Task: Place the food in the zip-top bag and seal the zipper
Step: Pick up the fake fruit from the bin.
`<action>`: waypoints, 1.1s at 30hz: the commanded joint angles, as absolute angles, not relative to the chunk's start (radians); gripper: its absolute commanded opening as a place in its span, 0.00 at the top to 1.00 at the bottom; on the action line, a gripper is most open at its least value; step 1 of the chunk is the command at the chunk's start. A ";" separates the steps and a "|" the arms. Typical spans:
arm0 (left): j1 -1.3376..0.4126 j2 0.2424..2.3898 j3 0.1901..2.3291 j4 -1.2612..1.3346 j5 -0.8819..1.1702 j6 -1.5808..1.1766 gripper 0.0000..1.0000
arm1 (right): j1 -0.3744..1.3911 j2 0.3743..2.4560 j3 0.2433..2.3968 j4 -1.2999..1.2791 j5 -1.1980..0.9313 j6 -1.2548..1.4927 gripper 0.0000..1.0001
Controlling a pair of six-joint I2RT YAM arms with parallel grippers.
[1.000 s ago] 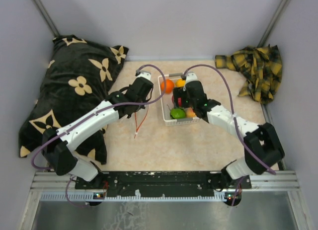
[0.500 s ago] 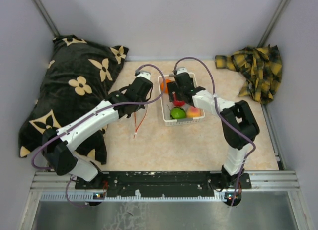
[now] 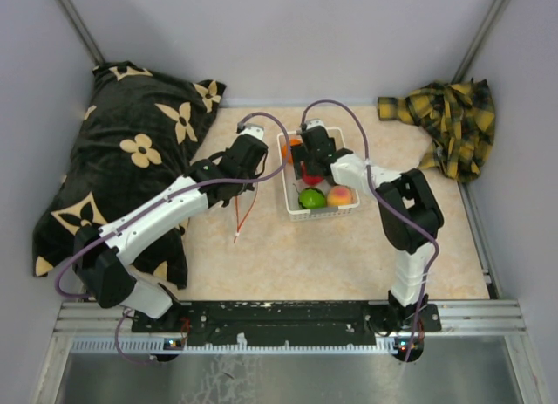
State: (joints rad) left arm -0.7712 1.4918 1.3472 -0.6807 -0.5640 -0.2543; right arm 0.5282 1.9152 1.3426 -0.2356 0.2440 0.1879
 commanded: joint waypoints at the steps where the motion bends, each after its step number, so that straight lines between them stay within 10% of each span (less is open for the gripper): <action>1: -0.764 1.485 1.349 -0.677 -0.554 -0.261 1.00 | 0.531 1.963 1.370 -0.276 0.260 0.200 0.16; 19: -0.761 1.482 1.347 -0.675 -0.549 -0.261 1.00 | 0.534 2.006 1.407 -0.274 0.236 0.195 0.13; 33: -0.753 1.476 1.348 -0.675 -0.532 -0.263 1.00 | 0.534 1.851 1.296 -0.154 0.167 0.170 0.37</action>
State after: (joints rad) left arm -0.7612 1.4918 1.3472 -0.6804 -0.5438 -0.2550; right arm 0.5346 1.9430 1.3231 -0.2386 0.1963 0.1905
